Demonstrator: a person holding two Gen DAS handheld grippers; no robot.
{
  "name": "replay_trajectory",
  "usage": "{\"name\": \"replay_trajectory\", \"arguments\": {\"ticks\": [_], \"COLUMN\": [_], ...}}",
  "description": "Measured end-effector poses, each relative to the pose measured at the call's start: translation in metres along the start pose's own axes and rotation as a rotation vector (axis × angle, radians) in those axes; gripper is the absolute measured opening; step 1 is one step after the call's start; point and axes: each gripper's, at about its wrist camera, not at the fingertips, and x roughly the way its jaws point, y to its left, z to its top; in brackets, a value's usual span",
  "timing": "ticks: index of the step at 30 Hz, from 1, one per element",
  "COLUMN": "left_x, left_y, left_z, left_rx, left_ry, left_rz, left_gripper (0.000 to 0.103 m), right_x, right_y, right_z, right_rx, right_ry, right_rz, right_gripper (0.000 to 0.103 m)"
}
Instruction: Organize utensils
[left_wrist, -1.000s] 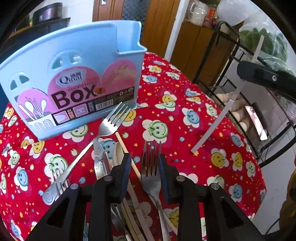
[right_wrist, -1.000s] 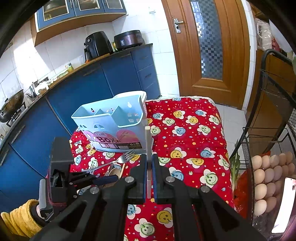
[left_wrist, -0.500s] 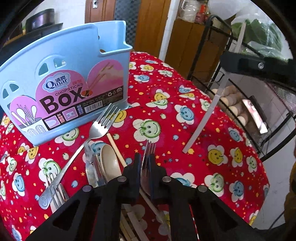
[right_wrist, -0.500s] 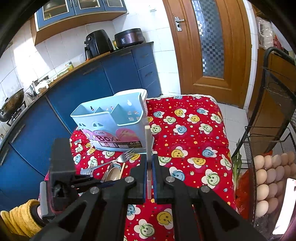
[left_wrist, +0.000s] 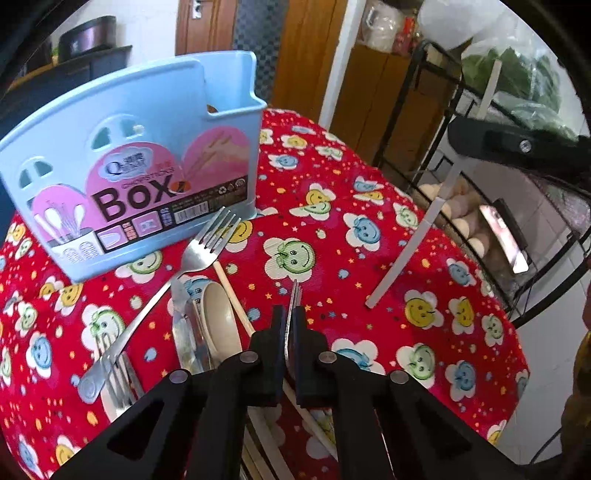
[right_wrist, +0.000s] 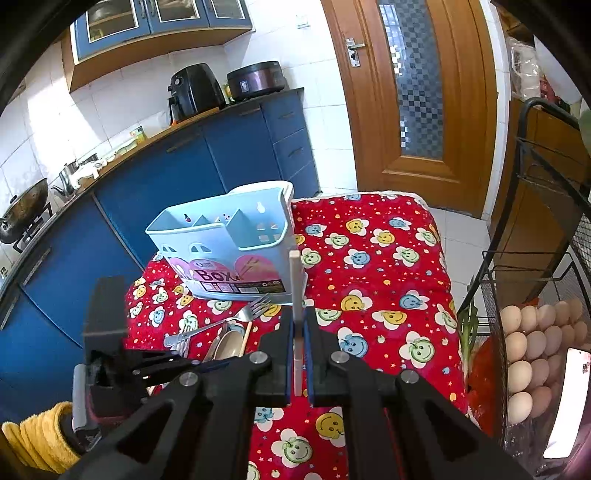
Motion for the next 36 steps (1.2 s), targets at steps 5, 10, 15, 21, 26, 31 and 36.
{"name": "replay_trajectory", "arguments": {"ticks": [5,10,15,21,26,31,36], "left_x": [-0.034,-0.066,-0.103,-0.135,-0.164,-0.199,-0.221], "left_y": [0.006,0.01,0.015,0.029,0.048,0.064,0.074], "left_z": [-0.007,-0.01,-0.012,-0.007,0.002,0.019,0.04], "left_rx": [-0.063,-0.087,-0.113,-0.148,-0.174,-0.172,-0.133], "left_ry": [-0.119,-0.216,-0.345,-0.439,-0.491,-0.558,-0.61], "left_rz": [0.001,0.038,0.037,0.069,0.117,0.193,0.304], "left_gripper": [0.002,0.001,0.001,0.002,0.002,0.002,0.002], "right_x": [-0.006,-0.014,-0.023,-0.033,-0.036,-0.033,-0.028], "right_y": [0.008,0.018,0.031,0.043,0.051,0.057,0.059], "right_z": [0.001,0.002,0.004,0.007,0.013,0.021,0.034], "right_rx": [-0.008,-0.025,-0.046,-0.073,-0.089,-0.107,-0.102], "right_ry": [-0.015,-0.03,-0.048,-0.074,-0.084,-0.082,-0.075], "right_rz": [-0.001,0.0,-0.002,-0.029,-0.038,-0.038,-0.029], "right_gripper": [0.006,0.006,0.006,0.006,0.006,0.006,0.006]}}
